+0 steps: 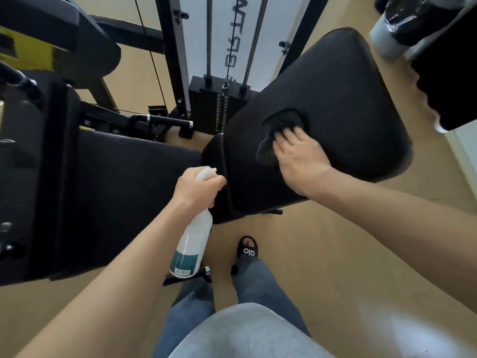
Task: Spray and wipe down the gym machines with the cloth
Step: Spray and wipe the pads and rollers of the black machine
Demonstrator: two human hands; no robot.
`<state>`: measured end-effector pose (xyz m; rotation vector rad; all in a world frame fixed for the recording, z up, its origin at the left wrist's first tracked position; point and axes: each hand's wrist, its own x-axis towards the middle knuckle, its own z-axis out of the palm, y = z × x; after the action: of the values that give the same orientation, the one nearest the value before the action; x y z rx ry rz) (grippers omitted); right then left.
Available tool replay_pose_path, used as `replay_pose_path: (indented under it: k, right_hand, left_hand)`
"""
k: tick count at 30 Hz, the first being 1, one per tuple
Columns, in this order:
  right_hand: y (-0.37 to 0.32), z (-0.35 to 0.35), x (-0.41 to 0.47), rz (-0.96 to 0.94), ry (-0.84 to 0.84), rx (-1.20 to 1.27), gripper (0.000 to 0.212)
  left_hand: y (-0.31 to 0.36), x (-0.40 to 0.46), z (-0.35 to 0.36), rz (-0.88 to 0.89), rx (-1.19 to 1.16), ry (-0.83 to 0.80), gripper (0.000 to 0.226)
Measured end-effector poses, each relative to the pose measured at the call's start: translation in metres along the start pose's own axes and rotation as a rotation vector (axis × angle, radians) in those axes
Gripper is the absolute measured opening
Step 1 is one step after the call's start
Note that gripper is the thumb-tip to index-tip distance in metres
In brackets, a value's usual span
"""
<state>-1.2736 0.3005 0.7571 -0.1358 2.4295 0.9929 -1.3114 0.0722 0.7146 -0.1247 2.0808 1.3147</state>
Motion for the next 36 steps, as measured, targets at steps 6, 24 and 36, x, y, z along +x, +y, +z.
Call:
replay_pose_path:
  k: [6,24,36]
  right_hand:
    - [-0.089,0.021,0.007,-0.318,-0.044,0.013,0.062]
    - [0.001,0.086,-0.086,-0.282,0.620,-0.273,0.054]
    - [0.061,0.073,-0.122,0.142,0.635,0.148,0.050]
  left_hand:
    - [-0.039,-0.025,0.003,-0.043,-0.027,0.037,0.022]
    - [-0.034,-0.114,0.122,0.004,-0.042,0.186,0.026]
    - [0.036,-0.123,0.133,0.149,-0.080,0.279,0.021]
